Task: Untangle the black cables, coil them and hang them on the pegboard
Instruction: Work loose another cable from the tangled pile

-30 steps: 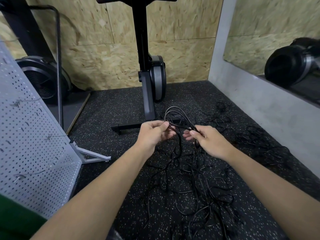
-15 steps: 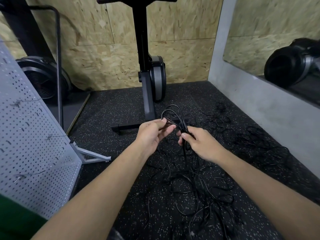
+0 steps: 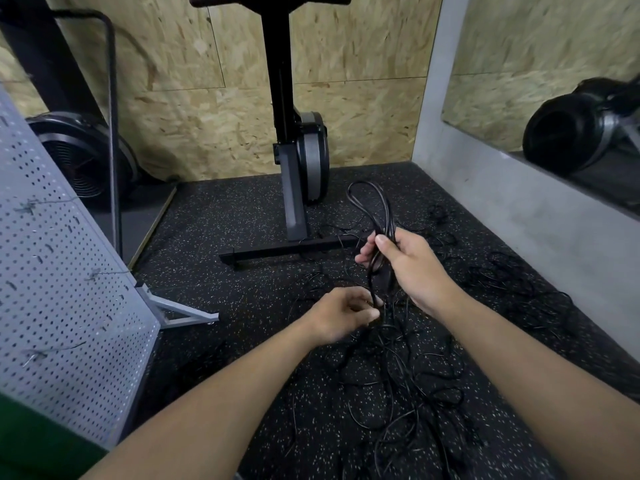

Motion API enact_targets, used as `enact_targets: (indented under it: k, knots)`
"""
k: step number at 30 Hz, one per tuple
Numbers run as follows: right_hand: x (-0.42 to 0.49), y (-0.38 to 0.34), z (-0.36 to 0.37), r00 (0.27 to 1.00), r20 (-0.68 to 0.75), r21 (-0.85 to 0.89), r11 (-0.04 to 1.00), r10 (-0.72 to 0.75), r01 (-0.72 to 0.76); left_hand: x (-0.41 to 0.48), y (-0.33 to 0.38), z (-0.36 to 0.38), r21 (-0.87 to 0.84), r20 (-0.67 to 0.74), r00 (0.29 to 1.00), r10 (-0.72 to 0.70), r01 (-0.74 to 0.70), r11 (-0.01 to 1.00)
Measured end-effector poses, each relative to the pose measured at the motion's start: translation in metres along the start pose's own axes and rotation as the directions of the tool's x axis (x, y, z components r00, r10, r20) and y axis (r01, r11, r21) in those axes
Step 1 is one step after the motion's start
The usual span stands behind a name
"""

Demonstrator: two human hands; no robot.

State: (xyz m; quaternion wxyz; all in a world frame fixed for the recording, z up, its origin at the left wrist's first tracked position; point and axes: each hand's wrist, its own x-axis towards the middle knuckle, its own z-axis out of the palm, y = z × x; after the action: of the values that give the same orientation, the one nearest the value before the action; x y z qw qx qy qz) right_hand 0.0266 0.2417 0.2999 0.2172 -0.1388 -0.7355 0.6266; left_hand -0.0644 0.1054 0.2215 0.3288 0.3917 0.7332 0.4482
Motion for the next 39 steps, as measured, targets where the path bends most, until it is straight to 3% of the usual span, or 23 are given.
enact_targets:
  k: [2, 4, 8, 13, 17, 21, 26, 31, 35, 39]
  knots:
    - [0.001, -0.002, 0.000, 1.000, -0.007, 0.077, 0.997, -0.005, 0.005, -0.002, 0.001, 0.001, -0.016, 0.017, 1.000, 0.003, -0.003, 1.000]
    - [0.001, -0.004, -0.002, 1.000, -0.002, 0.043, 0.999, -0.011, 0.011, -0.002, 0.003, 0.002, 0.012, 0.019, 1.000, 0.021, -0.021, 1.000]
    - [0.002, -0.004, -0.012, 0.998, -0.029, -0.308, 0.950, -0.054, 0.042, 0.000, 0.001, -0.006, 0.167, -0.076, 0.997, -0.023, 0.035, 0.985]
    - [0.002, -0.004, -0.022, 0.995, -0.104, -0.490, 0.870, -0.004, -0.048, -0.002, 0.006, -0.017, 0.317, -0.126, 0.992, 0.001, 0.040, 0.948]
    - [0.003, -0.008, -0.028, 0.986, -0.168, -0.524, 0.847, -0.003, -0.087, 0.000, 0.005, -0.021, 0.351, -0.147, 0.989, 0.012, 0.041, 0.936]
    - [0.002, -0.008, -0.024, 0.995, -0.095, -0.585, 0.811, -0.028, -0.033, -0.002, 0.000, -0.022, 0.407, -0.130, 0.991, 0.021, 0.034, 0.913]
    - [0.003, -0.005, -0.031, 0.994, -0.097, -0.596, 0.803, -0.045, -0.022, -0.005, -0.003, -0.030, 0.381, -0.097, 0.994, -0.045, 0.079, 0.921]
    - [0.005, -0.004, -0.038, 0.990, -0.129, -0.623, 0.782, -0.061, -0.033, -0.008, -0.003, -0.043, 0.473, -0.060, 0.994, -0.095, 0.112, 0.874]
    - [0.006, -0.007, -0.048, 0.980, -0.173, -0.631, 0.775, -0.094, -0.037, -0.012, -0.017, -0.053, 0.607, -0.148, 0.971, -0.186, 0.238, 0.758]
    - [0.004, 0.000, -0.048, 0.990, -0.125, -0.644, 0.764, -0.070, -0.028, -0.015, -0.022, -0.053, 0.592, -0.179, 0.968, -0.178, 0.251, 0.766]
